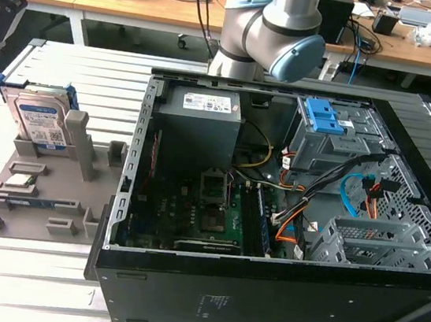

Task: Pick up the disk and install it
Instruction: 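Reach for the disk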

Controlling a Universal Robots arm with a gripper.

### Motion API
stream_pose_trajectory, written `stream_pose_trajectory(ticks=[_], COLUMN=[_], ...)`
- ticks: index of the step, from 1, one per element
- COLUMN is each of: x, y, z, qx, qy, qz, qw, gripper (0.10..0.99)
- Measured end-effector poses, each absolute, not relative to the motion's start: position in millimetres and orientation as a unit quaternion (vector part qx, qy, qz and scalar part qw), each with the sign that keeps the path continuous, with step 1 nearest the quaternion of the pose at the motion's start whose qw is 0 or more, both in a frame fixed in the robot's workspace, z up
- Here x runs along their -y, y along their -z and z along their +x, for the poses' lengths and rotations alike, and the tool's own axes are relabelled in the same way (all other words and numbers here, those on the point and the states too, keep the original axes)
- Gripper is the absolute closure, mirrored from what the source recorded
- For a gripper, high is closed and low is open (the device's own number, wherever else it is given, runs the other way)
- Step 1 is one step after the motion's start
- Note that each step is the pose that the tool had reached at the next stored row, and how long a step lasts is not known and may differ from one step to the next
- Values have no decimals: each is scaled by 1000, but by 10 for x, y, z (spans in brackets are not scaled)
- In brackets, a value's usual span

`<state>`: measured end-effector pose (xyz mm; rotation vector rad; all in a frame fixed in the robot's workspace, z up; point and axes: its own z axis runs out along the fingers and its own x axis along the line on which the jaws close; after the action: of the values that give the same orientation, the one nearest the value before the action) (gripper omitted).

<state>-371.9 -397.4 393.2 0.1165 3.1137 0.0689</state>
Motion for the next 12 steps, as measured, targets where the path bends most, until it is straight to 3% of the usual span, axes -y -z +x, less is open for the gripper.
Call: stream_pose_trajectory(ticks=[12], x=[3970], y=[-3932], z=[-3963], qx=[-999], qy=[-22], qz=[37], qw=[12], gripper=[980])
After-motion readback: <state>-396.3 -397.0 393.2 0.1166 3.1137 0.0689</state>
